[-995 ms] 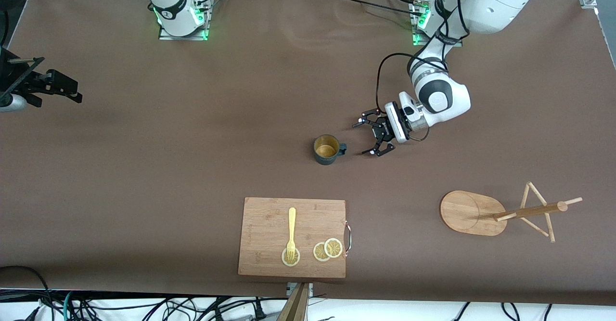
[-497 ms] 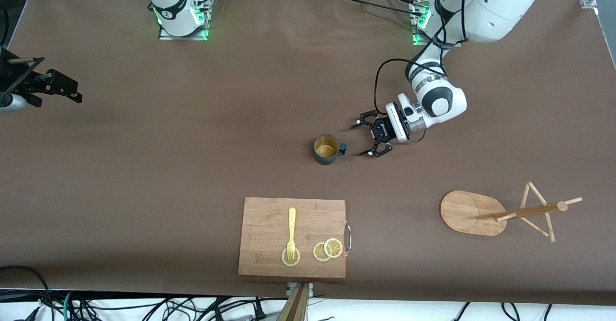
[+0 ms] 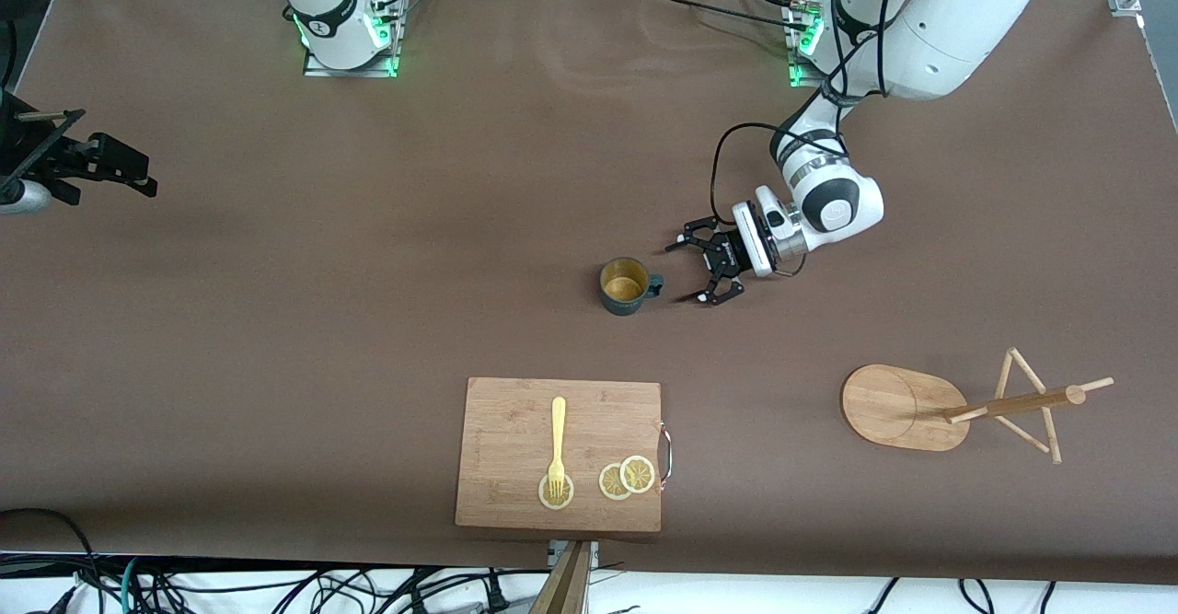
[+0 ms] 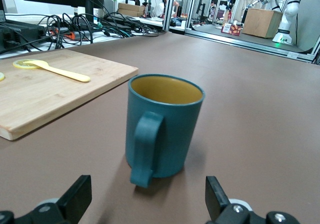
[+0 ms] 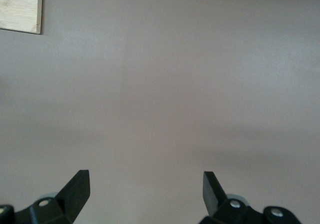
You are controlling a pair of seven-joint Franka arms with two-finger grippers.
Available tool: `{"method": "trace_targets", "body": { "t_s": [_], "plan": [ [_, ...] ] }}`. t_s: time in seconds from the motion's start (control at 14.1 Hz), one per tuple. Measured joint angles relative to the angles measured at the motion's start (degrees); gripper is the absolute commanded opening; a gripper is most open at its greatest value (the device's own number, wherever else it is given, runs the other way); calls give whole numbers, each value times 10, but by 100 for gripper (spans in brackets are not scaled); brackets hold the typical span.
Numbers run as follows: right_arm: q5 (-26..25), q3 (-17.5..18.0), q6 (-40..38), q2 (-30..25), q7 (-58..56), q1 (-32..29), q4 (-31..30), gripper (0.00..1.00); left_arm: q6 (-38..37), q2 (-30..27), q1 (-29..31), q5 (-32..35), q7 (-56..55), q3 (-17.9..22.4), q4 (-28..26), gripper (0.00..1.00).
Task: Pass cup and hang on rack
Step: 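Close the left gripper on the teal mug's handle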
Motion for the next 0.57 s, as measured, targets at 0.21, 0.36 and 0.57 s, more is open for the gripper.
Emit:
{"method": "trace_targets", "body": {
  "t_s": [0.21,0.36,0.57],
  "plan": [
    [0,0,0,0,0,0,0,100,-1,22,0,0,8,0,28,100],
    [0,0,0,0,0,0,0,100,-3,29,-1,0,12,0,40,100],
    [0,0,0,0,0,0,0,100,-3,30,-4,0,13,0,50,100]
  ]
}}
